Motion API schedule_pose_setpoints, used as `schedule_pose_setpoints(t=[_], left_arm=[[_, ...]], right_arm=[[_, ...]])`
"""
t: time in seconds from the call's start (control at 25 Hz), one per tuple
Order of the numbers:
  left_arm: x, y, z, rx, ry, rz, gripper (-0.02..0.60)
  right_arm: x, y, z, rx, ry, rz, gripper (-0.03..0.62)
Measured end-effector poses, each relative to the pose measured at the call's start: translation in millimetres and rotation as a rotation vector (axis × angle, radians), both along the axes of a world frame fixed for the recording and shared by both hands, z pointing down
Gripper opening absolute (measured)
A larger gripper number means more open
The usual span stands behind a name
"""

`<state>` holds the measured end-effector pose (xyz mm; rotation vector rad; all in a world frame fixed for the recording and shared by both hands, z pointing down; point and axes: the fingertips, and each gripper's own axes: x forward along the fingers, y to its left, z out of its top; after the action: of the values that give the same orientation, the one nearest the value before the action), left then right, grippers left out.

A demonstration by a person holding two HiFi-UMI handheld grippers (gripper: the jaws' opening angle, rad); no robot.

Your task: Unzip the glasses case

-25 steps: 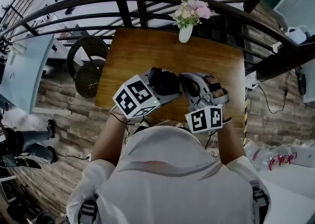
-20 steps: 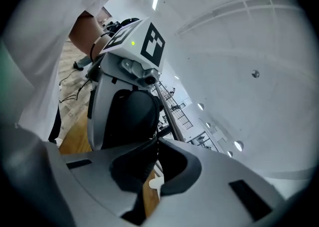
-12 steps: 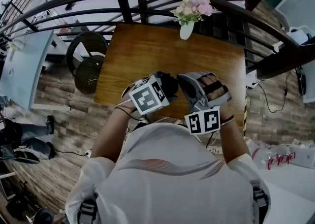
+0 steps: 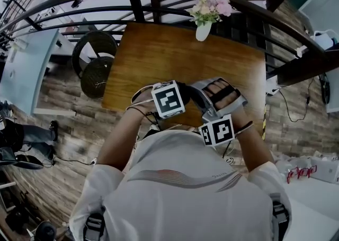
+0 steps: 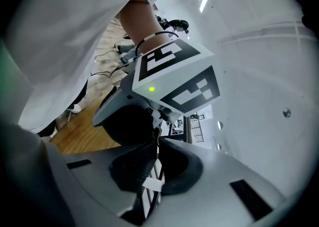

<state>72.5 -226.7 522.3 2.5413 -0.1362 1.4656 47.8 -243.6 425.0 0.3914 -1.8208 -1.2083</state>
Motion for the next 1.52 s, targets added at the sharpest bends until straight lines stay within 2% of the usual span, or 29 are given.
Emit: schedule_pose_setpoints(t=[0.24,0.36,0.52,0.6,0.72,0.8,0.92,1.04,1.16,1.32,1.52], left_arm=[[-2.6,8.4,13.3,-0.037,-0.017,0.025,0.273],[5.1,-0.8,9.0,0.032,0.103,0.011,0.275],[16.9,-28.5,-42.8,0.193,0.364,-0.133,0.275],[15.3,-46.1,-74.5,0.296,0.497,-0.216,0.275],[0.9,-66.9,-119.3,0.452,0.646,-0.322,0.275],[-11.7,-73.1,-149.4,0.540,0.742,-0.377,0.275],[-35.9,-75.7,-193.8,0.666,0.890,-0.475,0.275],[-66.7,-74.7,-228.7,0.796,1.025,-0.585,0.275],[-88.0,-78.0,-233.6,0.848,1.050,-0.654,0.275],[-104.2,-83.8,-228.7,0.834,1.048,-0.733,0.275],[-108.8,-84.5,-223.1,0.818,1.026,-0.772,0.275]], right_arm=[[-3.9,4.2,9.1,-0.030,0.011,-0.006,0.063],[-3.8,-0.3,-4.6,-0.050,-0.049,0.034,0.074],[0.6,-10.2,-40.6,-0.029,-0.170,0.092,0.109],[9.6,-18.1,-61.3,-0.028,-0.283,0.145,0.129],[29.8,-32.8,-95.9,-0.064,-0.551,0.244,0.101],[42.7,-40.2,-118.4,-0.105,-0.740,0.278,0.080],[61.9,-49.0,-131.5,-0.215,-1.014,0.339,0.051],[79.5,-57.3,-120.4,-0.298,-1.103,0.419,0.051],[93.1,-62.5,-109.3,-0.352,-1.181,0.489,0.051],[105.2,-68.6,-103.1,-0.375,-1.262,0.548,0.051],[109.2,-68.5,-102.1,-0.370,-1.279,0.563,0.051]])
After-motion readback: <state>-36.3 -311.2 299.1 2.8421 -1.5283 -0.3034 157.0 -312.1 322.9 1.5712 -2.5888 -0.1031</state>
